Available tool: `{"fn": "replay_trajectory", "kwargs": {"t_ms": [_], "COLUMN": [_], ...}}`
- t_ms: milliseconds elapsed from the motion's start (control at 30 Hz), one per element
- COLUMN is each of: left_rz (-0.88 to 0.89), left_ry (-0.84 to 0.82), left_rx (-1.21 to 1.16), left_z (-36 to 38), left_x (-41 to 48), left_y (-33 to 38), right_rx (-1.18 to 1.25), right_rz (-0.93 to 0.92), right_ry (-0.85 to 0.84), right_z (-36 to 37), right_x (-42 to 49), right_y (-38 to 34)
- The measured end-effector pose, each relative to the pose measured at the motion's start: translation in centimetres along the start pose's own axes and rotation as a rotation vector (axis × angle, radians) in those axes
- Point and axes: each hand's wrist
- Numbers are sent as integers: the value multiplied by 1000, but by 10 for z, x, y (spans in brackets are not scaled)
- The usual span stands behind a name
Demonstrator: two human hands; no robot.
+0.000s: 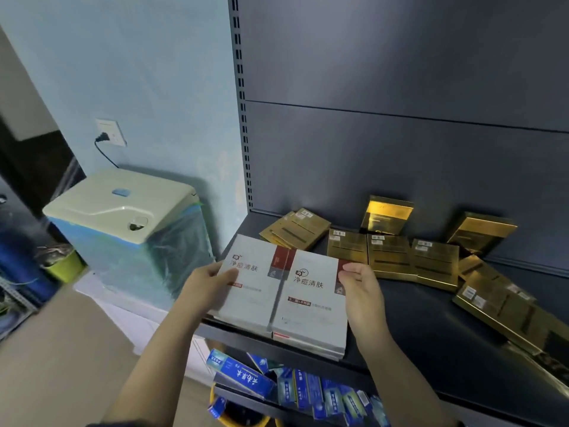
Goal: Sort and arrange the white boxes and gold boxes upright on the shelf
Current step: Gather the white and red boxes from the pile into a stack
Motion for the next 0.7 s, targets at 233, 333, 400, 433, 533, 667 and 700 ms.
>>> {"fn": "replay_trajectory", "kwargs": {"t_ms": [233,333,400,433,533,667,700], "left_rz": [124,119,105,98,91,60,79], "left_ry": [-168,-186,-188,-196,-219,-258,-252], "left_rx": [103,108,85,83,153,226,263], "left_z": [18,20,20,20,17,15,16], "left_x": [10,11,13,14,20,31,34], "left_y": [-4,-4,-4,-4,-1,10,13], "right_rx": [91,116,125,136,168,181,174], "right_rz": [208,243,247,250,271,276,278], "right_ry": [-116,-121,-141,-154,-182,-171,-160], "right_z": [11,14,15,15,14,9,8], "right_x": [2,2,3,3,1,0,1], "right_y": [18,19,16,14,12,11,11]}}
Point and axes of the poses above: each hand's wrist, its own x-axis towards the middle knuckle, its own z-axis out of the palm, y = z × x, and after that the axes turned 5 degrees about y, right-handed
